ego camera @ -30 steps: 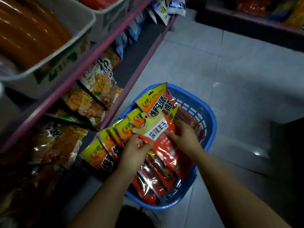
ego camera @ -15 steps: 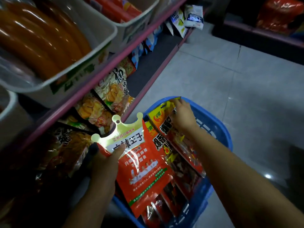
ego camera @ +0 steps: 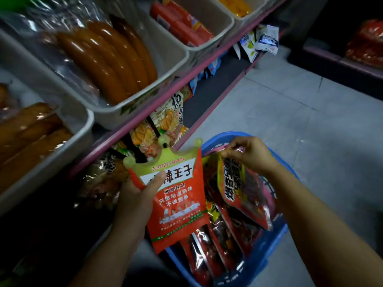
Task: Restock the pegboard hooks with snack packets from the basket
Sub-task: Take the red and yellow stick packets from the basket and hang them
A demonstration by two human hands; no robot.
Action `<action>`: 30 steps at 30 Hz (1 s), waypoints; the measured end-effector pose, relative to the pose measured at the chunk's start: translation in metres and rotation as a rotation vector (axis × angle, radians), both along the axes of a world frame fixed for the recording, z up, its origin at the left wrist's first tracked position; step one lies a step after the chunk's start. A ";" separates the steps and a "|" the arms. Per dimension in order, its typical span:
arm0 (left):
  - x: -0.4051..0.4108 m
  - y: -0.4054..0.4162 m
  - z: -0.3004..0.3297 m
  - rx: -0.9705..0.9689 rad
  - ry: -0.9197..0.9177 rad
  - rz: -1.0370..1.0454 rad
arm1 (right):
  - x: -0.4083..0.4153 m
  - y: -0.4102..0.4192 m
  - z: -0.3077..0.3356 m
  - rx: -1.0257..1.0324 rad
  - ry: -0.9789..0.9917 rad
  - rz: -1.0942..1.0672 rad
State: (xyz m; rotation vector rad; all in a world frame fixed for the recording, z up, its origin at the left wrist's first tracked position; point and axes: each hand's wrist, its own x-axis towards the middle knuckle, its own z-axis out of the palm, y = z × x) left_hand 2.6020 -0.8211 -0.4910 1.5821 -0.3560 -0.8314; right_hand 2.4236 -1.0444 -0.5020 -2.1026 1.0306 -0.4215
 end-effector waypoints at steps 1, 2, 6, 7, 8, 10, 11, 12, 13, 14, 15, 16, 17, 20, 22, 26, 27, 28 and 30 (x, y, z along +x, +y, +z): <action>-0.001 0.005 0.011 -0.027 -0.039 -0.008 | -0.003 0.013 0.016 0.028 -0.055 0.032; 0.000 0.012 0.023 -0.062 -0.070 -0.003 | -0.004 0.026 0.034 0.046 -0.110 0.057; 0.009 0.051 0.084 -0.253 -0.105 0.042 | -0.008 0.082 0.112 0.018 -0.269 0.124; 0.013 0.064 0.103 -0.306 -0.098 0.052 | -0.008 0.096 0.132 0.018 -0.301 0.158; 0.017 0.078 0.122 -0.357 -0.099 0.061 | -0.007 0.111 0.152 0.030 -0.339 0.199; 0.027 0.108 0.159 -0.451 -0.135 0.075 | 0.004 0.143 0.191 0.067 -0.441 0.279; 0.033 0.124 0.179 -0.489 -0.154 0.081 | 0.014 0.158 0.209 0.084 -0.502 0.312; 0.041 0.141 0.197 -0.521 -0.168 0.085 | 0.026 0.175 0.227 0.092 -0.564 0.347; 0.050 0.158 0.216 -0.549 -0.178 0.089 | 0.040 0.191 0.244 0.091 -0.620 0.386; 0.059 0.176 0.234 -0.566 -0.193 0.094 | 0.055 0.208 0.261 0.074 -0.662 0.428; 0.070 0.197 0.253 -0.573 -0.212 0.101 | 0.072 0.225 0.277 0.051 -0.679 0.470; 0.081 0.217 0.270 -0.577 -0.234 0.108 | 0.089 0.243 0.292 0.027 -0.674 0.516; 0.092 0.238 0.287 -0.588 -0.250 0.106 | 0.107 0.260 0.306 0.005 -0.652 0.562; 0.120 0.299 0.331 -0.647 -0.295 0.103 | 0.160 0.314 0.335 -0.057 -0.583 0.675; 0.132 0.336 0.349 -0.679 -0.339 0.153 | 0.193 0.350 0.347 -0.063 -0.593 0.745; 0.147 0.397 0.369 -0.729 -0.376 0.210 | 0.241 0.413 0.360 0.036 -0.665 0.861; 0.149 0.411 0.372 -0.733 -0.382 0.202 | 0.250 0.428 0.364 0.041 -0.681 0.877; 0.151 0.424 0.375 -0.734 -0.385 0.196 | 0.257 0.440 0.368 0.051 -0.707 0.881; 0.157 0.449 0.381 -0.729 -0.392 0.215 | 0.270 0.463 0.376 0.081 -0.770 0.877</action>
